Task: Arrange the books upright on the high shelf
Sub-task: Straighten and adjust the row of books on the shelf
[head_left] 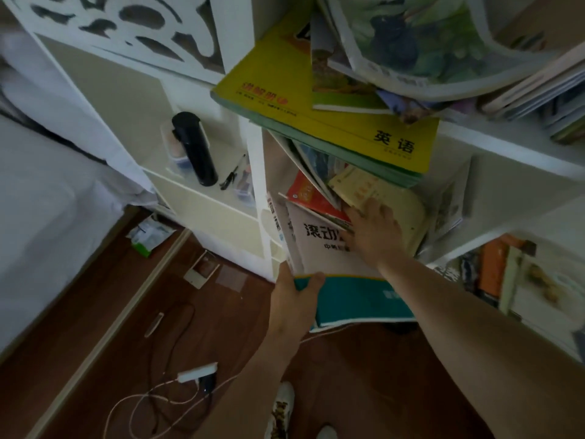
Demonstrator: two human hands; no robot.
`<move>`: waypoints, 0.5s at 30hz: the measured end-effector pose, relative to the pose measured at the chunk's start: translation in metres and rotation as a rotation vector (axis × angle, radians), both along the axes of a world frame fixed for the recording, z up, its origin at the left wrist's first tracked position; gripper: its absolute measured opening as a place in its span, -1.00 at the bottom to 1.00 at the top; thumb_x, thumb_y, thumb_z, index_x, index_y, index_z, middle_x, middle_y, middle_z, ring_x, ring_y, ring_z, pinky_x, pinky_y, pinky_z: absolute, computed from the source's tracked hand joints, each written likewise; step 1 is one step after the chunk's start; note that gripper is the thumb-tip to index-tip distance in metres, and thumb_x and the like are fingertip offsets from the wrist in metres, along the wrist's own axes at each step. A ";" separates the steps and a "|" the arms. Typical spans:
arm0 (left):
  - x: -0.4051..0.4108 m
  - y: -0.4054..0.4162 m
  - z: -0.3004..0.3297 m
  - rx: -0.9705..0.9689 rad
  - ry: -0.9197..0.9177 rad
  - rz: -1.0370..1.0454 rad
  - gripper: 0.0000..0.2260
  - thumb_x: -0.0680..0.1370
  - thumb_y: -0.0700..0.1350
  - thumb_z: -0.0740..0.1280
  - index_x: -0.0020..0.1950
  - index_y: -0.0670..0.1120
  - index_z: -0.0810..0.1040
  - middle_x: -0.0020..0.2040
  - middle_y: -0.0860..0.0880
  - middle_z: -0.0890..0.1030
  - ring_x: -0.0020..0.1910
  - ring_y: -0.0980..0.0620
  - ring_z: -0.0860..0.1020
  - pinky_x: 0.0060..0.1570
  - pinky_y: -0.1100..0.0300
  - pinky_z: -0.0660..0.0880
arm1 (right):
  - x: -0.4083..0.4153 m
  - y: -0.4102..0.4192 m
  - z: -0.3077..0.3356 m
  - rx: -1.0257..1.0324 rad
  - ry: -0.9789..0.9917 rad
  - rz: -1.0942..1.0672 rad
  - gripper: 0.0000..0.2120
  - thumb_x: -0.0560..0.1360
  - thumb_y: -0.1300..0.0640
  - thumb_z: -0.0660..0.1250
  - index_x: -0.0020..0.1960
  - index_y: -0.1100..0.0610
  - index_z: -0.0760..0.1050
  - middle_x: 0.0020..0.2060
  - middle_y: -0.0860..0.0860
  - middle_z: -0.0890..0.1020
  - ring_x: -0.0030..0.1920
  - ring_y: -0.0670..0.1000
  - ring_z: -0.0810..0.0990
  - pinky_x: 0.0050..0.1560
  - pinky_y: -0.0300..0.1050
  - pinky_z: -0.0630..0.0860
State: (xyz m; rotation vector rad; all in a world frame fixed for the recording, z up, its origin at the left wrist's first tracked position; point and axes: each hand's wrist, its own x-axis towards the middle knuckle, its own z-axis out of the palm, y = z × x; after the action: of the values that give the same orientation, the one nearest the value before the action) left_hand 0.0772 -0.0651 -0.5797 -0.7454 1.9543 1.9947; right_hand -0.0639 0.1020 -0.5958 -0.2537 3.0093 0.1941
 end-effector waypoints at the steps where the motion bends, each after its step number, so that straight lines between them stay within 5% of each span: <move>1: 0.013 -0.008 0.008 0.022 0.003 0.014 -0.79 0.60 -0.08 0.42 0.18 0.04 0.47 0.08 -0.02 0.67 -0.02 0.00 0.70 -0.04 -0.02 0.68 | -0.003 0.001 0.002 -0.010 -0.028 0.015 -0.45 0.57 -0.28 0.24 0.45 0.00 0.32 0.37 0.25 0.31 0.28 0.34 0.37 0.13 0.20 0.51; 8: 0.096 -0.054 0.051 0.125 -0.022 0.103 -0.70 0.57 -0.19 0.44 0.25 0.08 0.57 0.02 0.02 0.74 -0.03 -0.08 0.73 -0.03 -0.06 0.67 | 0.018 -0.007 0.013 -0.295 -0.195 -0.081 -0.23 0.46 -0.50 0.09 0.57 -0.16 0.15 0.59 0.20 0.18 0.59 0.34 0.05 0.55 0.31 0.09; 11: 0.121 -0.060 0.067 0.162 -0.034 0.123 -0.65 0.54 -0.17 0.46 0.31 0.01 0.56 0.09 -0.08 0.73 0.03 -0.20 0.71 0.10 -0.24 0.62 | 0.089 -0.006 0.045 -0.747 -0.132 -0.283 -0.15 0.44 -0.45 0.29 0.59 -0.08 0.16 0.54 0.09 0.31 0.54 0.19 0.26 0.47 0.25 0.32; 13: 0.138 -0.061 0.081 0.216 -0.036 0.140 -0.60 0.52 -0.17 0.46 0.35 0.01 0.54 0.15 -0.12 0.71 0.09 -0.26 0.68 0.17 -0.32 0.56 | 0.138 -0.004 0.069 -1.076 -0.358 -0.545 -0.03 0.34 -0.36 0.51 0.58 -0.03 0.19 0.46 0.04 0.45 0.40 0.15 0.49 0.34 0.23 0.49; 15: 0.155 -0.059 0.101 0.252 -0.025 0.120 -0.58 0.53 -0.18 0.44 0.37 0.04 0.53 0.20 -0.13 0.69 0.13 -0.29 0.67 0.21 -0.34 0.53 | 0.177 0.001 0.091 -1.358 -0.642 -0.684 -0.17 0.32 -0.23 0.59 0.46 0.06 0.40 0.22 0.03 0.68 0.11 0.13 0.71 0.11 0.18 0.65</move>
State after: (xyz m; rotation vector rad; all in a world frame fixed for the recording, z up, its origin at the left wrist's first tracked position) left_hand 0.2324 -0.1242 -0.4789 -0.8347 1.6377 2.2356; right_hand 0.1132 0.1026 -0.5050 0.5124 1.9222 -1.5948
